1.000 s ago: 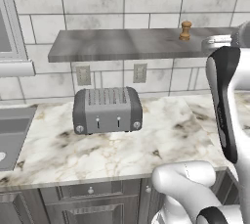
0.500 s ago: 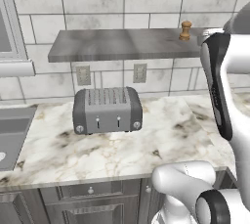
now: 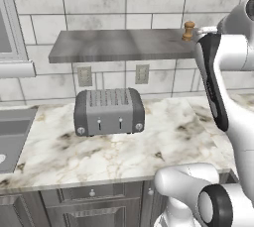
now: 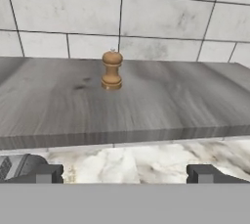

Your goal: Take 2 condiments from the cabinet and move them on the counter near the stove.Make sure the condiments are lined up with each other, next to each other.

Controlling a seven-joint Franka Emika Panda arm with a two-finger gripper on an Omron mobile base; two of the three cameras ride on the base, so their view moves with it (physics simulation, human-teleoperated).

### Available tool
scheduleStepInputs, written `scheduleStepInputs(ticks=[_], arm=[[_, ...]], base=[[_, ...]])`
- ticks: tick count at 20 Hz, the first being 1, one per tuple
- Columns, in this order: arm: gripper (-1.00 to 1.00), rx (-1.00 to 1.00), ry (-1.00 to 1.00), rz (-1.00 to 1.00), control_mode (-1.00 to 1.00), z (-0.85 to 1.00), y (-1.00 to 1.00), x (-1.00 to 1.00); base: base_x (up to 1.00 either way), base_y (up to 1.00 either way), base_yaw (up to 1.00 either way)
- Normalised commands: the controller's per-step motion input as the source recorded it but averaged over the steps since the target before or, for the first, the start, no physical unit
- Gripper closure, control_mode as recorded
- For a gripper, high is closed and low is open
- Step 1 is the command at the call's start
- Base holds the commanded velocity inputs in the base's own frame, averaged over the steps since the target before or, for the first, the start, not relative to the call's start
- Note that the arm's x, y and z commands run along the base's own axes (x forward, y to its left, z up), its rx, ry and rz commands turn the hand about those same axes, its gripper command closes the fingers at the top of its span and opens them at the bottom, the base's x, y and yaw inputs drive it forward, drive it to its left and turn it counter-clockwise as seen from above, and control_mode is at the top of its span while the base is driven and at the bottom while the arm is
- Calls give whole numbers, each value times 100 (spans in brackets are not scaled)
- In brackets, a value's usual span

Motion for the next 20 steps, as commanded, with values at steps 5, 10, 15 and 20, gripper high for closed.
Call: scheduleStepInputs(ticks=[5,10,15,20], arm=[[-100,0,-6,1,-100,-5,0,32],[-100,3,0,2,-100,0,0,33],[-100,7,2,2,-100,0,0,33],[-100,2,0,1,-100,0,0,33]], base=[[0,0,0],[0,0,0],[0,0,0],[0,0,0]])
